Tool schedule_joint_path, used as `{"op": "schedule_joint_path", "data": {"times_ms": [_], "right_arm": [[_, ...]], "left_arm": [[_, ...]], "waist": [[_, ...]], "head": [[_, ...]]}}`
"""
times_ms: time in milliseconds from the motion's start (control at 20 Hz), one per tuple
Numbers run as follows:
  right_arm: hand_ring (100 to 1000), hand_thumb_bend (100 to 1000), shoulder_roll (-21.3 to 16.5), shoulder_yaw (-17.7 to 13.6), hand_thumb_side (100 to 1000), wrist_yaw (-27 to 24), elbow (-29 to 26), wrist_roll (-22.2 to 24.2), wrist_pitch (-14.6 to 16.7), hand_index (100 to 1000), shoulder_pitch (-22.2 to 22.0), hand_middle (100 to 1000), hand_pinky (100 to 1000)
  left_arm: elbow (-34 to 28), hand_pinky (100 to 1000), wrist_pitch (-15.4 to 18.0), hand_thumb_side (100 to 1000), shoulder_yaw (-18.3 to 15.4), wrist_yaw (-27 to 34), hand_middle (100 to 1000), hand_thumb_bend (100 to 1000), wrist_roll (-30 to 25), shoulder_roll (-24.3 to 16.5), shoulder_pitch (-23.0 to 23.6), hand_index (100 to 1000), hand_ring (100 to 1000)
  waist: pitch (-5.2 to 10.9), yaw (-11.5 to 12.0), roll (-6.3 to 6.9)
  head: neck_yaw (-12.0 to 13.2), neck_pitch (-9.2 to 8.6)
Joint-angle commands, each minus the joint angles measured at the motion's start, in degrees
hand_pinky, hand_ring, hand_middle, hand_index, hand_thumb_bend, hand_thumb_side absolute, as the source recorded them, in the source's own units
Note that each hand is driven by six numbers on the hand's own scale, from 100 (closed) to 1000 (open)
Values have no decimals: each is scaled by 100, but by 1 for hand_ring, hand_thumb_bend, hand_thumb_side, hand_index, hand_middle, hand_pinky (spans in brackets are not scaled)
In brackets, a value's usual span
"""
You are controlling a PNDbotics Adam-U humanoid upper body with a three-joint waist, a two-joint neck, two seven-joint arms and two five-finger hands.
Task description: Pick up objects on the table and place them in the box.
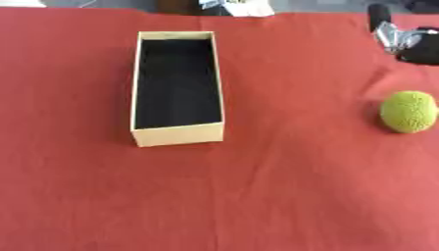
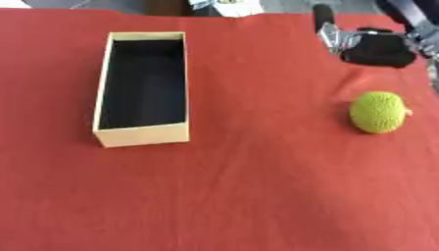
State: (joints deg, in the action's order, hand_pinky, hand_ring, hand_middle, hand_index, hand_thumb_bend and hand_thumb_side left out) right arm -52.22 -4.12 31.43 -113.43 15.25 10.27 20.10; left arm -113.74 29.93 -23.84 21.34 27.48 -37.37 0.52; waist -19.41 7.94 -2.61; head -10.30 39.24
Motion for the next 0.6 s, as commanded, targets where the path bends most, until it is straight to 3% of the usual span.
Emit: {"op": "schedule_joint_path", "data": {"times_ms": [50,350,500,600], "right_arm": [[953,100,-374,40,636,-53,-116,548,292,960,28,935,932],[949,100,-567,121,519,-329,-116,1155,589,951,-68,909,941],[937,100,-597,61,425,-361,-116,1356,580,954,-259,880,939],[936,100,-589,11,418,-343,-116,1396,537,954,-381,877,940]], "left_arm": [[-85,563,1,691,-25,-38,676,156,-19,-221,14,682,607],[-85,562,-4,690,-22,-53,676,155,-28,-229,26,682,607],[-85,562,-14,690,-24,-69,676,155,-32,-228,50,682,607],[-85,561,-27,690,-23,-78,676,155,-38,-222,60,681,607]], "waist": [[123,1,12],[127,-10,1],[135,-44,-11],[138,-60,-18]], "head": [[-2,18],[6,19],[41,31],[57,36]]}}
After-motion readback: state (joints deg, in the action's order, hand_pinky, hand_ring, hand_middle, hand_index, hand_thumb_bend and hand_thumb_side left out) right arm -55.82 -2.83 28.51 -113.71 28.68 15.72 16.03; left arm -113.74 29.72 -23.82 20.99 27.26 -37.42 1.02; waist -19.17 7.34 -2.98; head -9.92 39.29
